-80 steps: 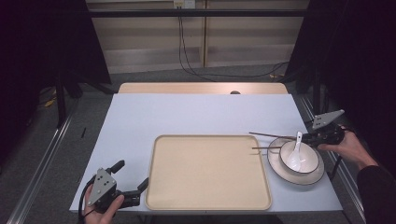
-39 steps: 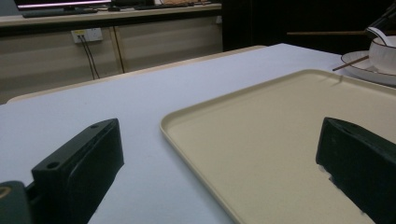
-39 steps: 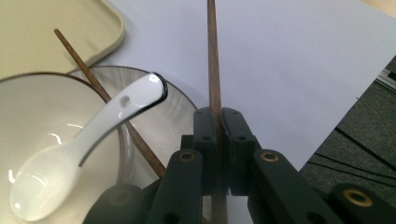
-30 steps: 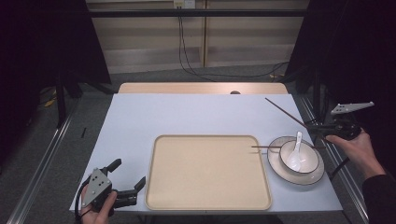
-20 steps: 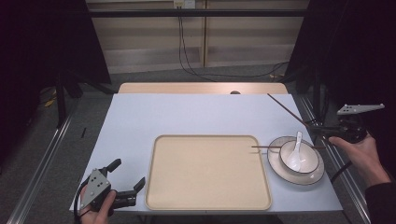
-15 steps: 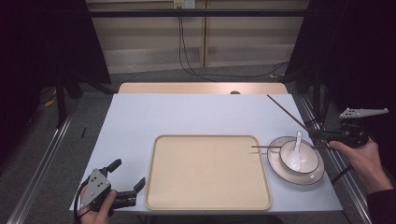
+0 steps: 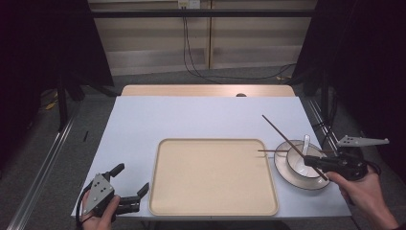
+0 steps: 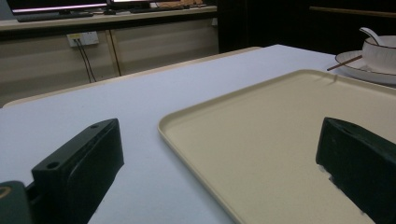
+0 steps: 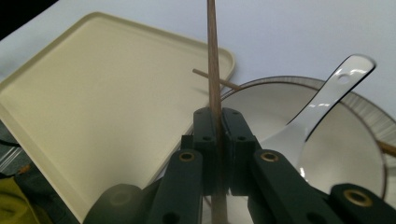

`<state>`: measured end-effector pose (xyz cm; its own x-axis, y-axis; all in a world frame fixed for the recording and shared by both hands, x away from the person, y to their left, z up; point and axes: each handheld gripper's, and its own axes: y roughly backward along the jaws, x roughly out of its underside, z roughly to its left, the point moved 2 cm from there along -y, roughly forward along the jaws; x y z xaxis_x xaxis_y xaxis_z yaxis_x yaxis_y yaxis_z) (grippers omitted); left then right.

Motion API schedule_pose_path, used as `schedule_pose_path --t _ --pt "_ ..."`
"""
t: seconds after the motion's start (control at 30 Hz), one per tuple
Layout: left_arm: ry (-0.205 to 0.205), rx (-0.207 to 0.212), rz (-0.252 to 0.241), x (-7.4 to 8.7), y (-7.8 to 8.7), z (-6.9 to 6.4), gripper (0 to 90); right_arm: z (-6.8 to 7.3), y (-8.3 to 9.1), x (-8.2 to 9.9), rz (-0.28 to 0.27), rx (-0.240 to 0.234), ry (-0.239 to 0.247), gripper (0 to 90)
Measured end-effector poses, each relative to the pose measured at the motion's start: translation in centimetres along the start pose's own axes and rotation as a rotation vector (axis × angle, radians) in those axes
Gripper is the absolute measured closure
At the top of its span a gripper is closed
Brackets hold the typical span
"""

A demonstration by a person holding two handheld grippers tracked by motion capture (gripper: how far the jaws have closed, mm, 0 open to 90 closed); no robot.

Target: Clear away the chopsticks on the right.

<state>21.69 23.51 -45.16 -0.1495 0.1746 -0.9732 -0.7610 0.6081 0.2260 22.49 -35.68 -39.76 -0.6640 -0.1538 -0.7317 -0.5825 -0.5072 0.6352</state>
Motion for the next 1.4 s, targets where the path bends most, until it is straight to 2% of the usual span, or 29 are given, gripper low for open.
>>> schedule_pose_path --t 0.03,0.1,0.13,0.27,0.3,0.37,0.4,0.43,0.6,0.73,0.77,0.93,1.0,1.1,1.4 --pt "-0.008 -0.005 0.007 0.0 0.0 0.0 0.9 0.4 -0.2 0.2 0.001 -0.008 -0.003 86.0" --pt "0.010 -0.001 -0.001 0.0 0.0 -0.1 0.9 1.0 -0.6 0.5 -0.007 -0.005 -0.011 86.0" --pt "0.005 -0.001 0.001 0.0 0.0 -0.1 0.9 1.6 -0.9 0.7 -0.023 -0.014 -0.039 86.0" --pt "-0.004 0.002 0.005 0.0 0.0 0.0 0.9 2.7 -1.4 1.1 -0.021 -0.013 -0.073 86.0" --pt "-0.004 0.004 0.008 0.0 0.1 0.0 1.0 3.0 -1.7 1.2 -0.018 -0.010 -0.069 86.0" --pt "-0.015 -0.002 0.006 -0.1 0.1 0.0 1.0 4.3 -2.7 1.9 0.031 -0.003 -0.062 86.0" --pt "-0.029 -0.007 0.011 -0.1 0.1 0.0 1.0 4.3 -2.7 1.9 0.031 -0.003 -0.062 86.0" --pt "-0.027 -0.004 0.009 -0.1 0.1 0.0 1.0 5.2 -3.6 2.5 0.068 -0.011 -0.049 86.0" --pt "-0.004 -0.005 0.004 0.0 0.0 0.0 1.0 6.6 -5.3 3.2 0.088 -0.018 -0.076 86.0" --pt "-0.009 -0.005 0.009 0.0 0.0 0.0 0.9 6.9 -6.4 3.3 0.103 -0.016 -0.091 85.9" --pt "-0.007 -0.009 0.011 0.0 0.0 0.1 1.0 7.0 -7.1 3.4 0.110 0.000 -0.109 85.9" --pt "0.006 -0.006 0.003 0.0 0.0 0.1 0.9 7.3 -8.1 3.3 0.123 0.002 -0.126 85.9" --pt "0.013 -0.005 -0.001 0.0 0.0 0.0 1.0 7.4 -8.9 3.6 0.145 0.026 -0.120 85.9" --pt "0.010 -0.007 0.000 0.0 0.0 0.1 0.9 7.5 -9.5 4.0 0.165 0.034 -0.102 85.8" --pt "0.010 -0.005 0.000 0.0 0.0 0.1 1.0 7.4 -10.4 4.3 0.200 0.038 -0.106 85.5"
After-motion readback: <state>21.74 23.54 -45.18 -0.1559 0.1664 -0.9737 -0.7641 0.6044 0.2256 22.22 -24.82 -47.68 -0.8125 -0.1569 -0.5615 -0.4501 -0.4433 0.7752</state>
